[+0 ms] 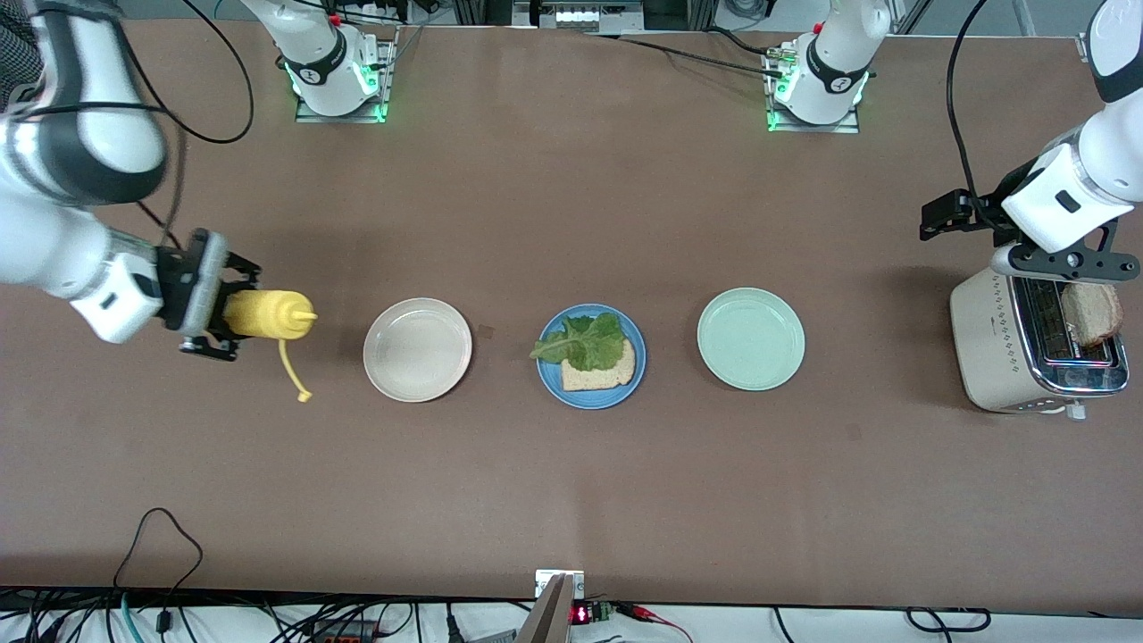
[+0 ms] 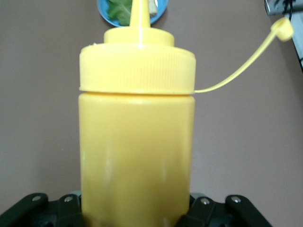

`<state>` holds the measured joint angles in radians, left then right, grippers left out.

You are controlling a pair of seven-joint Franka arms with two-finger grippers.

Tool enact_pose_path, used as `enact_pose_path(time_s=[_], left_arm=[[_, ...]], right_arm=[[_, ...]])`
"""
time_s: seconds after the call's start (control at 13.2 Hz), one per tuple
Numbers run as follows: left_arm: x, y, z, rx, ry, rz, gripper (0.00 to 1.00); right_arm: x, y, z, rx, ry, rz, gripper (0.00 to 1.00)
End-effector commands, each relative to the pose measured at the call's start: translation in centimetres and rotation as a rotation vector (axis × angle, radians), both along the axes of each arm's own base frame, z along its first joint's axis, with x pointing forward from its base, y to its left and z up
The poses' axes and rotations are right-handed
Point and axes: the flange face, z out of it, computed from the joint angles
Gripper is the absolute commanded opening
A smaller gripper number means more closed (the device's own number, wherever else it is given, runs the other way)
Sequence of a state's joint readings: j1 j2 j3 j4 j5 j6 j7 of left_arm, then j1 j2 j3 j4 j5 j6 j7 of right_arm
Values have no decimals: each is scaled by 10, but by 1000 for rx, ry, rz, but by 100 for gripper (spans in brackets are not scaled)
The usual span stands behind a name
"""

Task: Make sandwich in blue plate with both arms
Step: 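Carry the yellow bottle back and set it on the table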

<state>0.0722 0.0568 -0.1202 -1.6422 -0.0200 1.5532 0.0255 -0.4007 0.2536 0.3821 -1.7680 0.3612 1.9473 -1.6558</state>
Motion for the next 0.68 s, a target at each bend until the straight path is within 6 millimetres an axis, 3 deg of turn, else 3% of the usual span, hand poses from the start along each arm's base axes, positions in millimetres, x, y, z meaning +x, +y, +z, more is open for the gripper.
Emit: enact_pose_path(time_s=[0.0, 0.15, 0.45, 0.6], left_arm=[[-1, 12, 1, -11, 14, 27, 100], [3, 40, -8, -14, 29, 65, 100], [3, 43, -8, -7, 29, 68, 100], [3, 43, -8, -5, 29, 69, 100]], right_arm=[[-15, -57, -9, 156, -19, 59, 0], [-24, -100, -31, 272, -20, 71, 0], [-45, -176, -102, 490, -43, 81, 0], [-53, -195, -146, 597, -48, 86, 0]])
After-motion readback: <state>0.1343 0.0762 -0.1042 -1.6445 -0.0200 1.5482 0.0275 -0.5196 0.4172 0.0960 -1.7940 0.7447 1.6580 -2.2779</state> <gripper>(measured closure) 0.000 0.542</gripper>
